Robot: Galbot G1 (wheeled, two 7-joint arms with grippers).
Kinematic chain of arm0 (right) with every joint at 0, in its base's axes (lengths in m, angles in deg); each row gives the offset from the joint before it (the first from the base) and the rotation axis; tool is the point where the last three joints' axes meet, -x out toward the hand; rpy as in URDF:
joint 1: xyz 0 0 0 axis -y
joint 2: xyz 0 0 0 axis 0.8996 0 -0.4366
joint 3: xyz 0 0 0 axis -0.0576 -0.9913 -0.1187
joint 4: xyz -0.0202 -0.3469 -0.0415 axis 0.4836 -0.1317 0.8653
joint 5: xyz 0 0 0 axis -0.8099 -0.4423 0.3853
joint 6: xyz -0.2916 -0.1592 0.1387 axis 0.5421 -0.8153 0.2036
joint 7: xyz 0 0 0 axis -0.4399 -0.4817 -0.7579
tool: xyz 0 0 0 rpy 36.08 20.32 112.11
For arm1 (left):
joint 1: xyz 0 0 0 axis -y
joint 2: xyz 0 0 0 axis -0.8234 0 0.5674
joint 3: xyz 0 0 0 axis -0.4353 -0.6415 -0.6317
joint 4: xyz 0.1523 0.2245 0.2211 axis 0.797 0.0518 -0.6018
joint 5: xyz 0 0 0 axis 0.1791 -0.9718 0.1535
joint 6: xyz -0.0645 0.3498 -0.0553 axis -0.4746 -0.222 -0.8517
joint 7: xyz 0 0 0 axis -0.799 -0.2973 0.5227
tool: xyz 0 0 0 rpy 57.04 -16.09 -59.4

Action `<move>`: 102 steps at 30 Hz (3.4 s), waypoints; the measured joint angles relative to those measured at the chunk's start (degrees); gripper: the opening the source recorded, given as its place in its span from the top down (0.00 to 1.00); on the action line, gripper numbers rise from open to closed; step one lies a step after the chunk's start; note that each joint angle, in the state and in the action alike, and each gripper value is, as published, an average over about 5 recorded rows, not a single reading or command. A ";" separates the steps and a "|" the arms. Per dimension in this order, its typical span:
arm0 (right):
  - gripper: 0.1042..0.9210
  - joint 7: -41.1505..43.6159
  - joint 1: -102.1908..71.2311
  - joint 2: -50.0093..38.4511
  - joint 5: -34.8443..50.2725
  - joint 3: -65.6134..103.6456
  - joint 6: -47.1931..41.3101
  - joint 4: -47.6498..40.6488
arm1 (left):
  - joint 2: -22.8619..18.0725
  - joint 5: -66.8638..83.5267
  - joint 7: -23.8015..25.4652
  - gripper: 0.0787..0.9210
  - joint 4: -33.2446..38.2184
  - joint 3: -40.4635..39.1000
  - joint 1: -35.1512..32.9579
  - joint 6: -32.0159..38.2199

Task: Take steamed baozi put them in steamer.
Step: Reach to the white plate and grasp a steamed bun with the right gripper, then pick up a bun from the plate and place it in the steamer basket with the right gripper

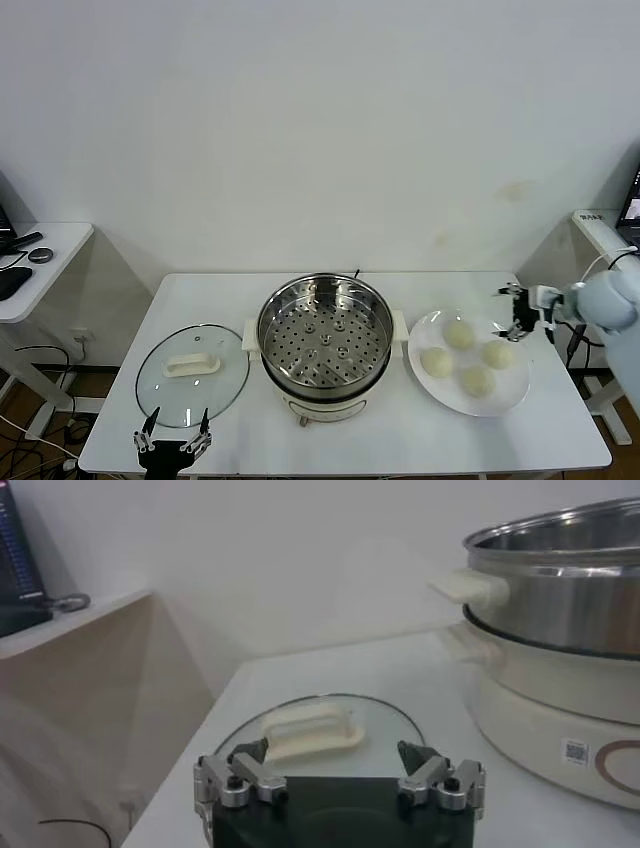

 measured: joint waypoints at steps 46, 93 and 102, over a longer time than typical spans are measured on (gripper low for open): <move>0.14 4.22 15.49 16.69 -13.20 -16.15 6.97 -27.45 | 0.02 0.39 1.13 0.12 -0.59 1.20 0.84 -0.83; 0.47 18.47 52.09 33.41 22.88 -48.79 38.48 -22.19 | -1.10 2.49 -0.64 0.12 1.11 0.31 1.78 -1.74; 0.48 19.05 49.65 36.42 14.75 -51.03 44.36 -18.65 | -2.02 3.00 -1.08 0.12 1.29 0.46 1.75 -1.75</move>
